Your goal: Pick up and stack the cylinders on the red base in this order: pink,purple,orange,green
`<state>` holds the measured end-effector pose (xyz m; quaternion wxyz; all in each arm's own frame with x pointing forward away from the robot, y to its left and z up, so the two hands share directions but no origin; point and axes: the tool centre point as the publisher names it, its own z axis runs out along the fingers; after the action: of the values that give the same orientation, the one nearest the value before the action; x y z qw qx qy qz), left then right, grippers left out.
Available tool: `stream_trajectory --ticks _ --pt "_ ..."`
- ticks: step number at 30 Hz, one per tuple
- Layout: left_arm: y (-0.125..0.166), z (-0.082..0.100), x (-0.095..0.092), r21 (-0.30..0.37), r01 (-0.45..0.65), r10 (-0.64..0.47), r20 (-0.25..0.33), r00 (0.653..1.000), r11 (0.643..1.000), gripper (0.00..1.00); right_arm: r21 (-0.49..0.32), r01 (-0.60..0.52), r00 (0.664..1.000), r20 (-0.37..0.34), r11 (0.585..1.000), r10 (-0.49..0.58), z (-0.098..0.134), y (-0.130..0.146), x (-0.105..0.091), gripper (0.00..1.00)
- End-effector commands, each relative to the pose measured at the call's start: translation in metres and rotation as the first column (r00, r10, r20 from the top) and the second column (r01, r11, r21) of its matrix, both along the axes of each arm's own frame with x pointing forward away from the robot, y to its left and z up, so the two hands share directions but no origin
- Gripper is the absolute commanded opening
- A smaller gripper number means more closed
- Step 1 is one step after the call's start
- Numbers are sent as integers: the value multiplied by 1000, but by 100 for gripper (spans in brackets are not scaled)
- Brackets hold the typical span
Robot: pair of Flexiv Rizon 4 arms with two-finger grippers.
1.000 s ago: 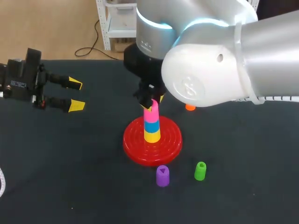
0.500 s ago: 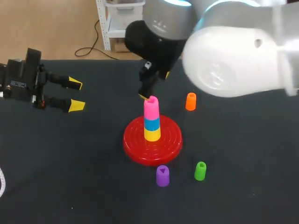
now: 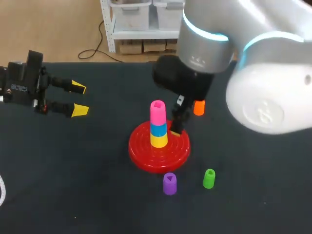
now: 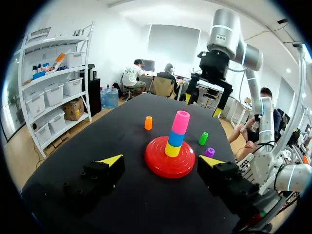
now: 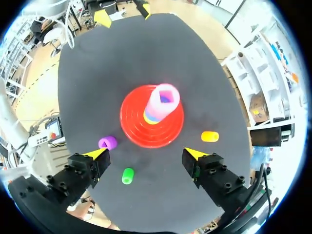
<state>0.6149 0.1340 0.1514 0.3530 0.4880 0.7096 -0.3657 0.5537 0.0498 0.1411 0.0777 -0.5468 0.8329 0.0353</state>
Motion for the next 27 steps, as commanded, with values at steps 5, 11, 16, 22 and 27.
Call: stream_trajectory --ticks 5,11,16,22,27 --pt "1 -1 0 -3 0 0 3 1000 1000 100 -14 -8 999 30 1000 9 -36 -1 -5 100" --pt "1 -1 0 -3 0 0 3 1000 1000 100 -5 -24 1000 4 1000 24 -50 -3 -19 100" --pt "1 -1 0 -3 0 0 3 1000 1000 100 -20 -80 997 0 997 80 -55 -5 -38 100" --pt "1 -1 0 -3 0 0 3 1000 1000 100 -69 -165 986 11 984 167 -68 -4 -58 100" --pt "1 -1 0 -3 0 0 3 1000 1000 100 -95 -234 972 13 968 236 -82 -2 -72 100"
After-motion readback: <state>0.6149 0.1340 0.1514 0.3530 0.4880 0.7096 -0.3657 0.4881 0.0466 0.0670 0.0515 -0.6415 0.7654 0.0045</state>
